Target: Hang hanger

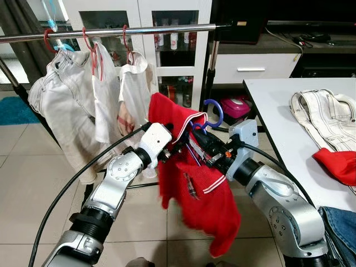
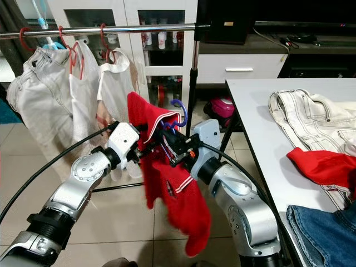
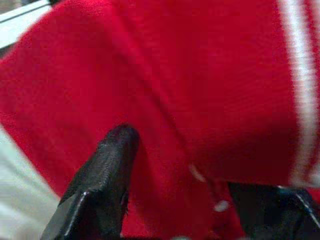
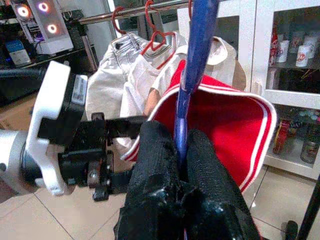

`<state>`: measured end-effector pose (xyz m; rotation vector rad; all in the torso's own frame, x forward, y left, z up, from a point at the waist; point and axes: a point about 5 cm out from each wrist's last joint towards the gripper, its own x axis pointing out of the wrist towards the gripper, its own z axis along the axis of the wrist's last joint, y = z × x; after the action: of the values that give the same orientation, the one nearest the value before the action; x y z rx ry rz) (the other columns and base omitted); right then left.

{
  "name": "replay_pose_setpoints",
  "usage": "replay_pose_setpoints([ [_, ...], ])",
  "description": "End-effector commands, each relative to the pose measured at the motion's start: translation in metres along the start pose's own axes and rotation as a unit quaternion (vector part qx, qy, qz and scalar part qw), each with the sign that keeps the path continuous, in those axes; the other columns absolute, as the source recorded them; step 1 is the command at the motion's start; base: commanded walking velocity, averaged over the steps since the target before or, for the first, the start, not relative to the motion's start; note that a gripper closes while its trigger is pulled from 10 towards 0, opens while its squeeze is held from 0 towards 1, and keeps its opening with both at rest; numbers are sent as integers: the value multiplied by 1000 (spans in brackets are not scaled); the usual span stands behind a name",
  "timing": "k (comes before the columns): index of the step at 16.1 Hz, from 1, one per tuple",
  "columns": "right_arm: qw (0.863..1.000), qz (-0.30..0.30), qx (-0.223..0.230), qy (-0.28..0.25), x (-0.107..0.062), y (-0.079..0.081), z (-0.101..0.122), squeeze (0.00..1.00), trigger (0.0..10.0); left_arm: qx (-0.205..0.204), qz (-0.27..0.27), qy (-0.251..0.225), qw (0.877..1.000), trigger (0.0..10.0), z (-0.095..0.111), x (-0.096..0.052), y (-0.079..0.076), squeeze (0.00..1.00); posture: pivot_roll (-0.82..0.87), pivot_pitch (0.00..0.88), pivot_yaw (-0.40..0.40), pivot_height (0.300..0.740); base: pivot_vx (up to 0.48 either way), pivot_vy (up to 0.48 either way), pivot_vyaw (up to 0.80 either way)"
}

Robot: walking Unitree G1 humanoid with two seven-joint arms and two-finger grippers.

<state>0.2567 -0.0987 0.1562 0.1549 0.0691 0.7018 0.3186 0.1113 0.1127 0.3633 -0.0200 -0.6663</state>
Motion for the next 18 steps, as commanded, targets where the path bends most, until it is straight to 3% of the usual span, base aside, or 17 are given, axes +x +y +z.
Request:
replay_pose_setpoints([
  [1,999,13,-5,-29,-1,3,11,0,0,7,21,-4,1000,0,2,2,7,0,-91,0,34,740,0,0,0],
  [4,999,11,-8,-29,-2,2,11,0,0,30,51,-21,998,0,8,6,16,0,-99,0,40,740,0,0,0],
  [12,999,27,-15,-24,0,3,10,0,0,26,89,-12,996,0,1,3,28,0,-87,0,22,740,0,0,0],
  [16,999,30,-41,5,-2,1,4,0,0,46,128,-43,990,0,20,-6,58,0,-82,0,21,740,0,0,0],
  [18,995,47,-83,43,-6,-2,-3,0,0,75,152,-37,985,0,35,-15,88,0,-78,0,22,740,0,0,0],
])
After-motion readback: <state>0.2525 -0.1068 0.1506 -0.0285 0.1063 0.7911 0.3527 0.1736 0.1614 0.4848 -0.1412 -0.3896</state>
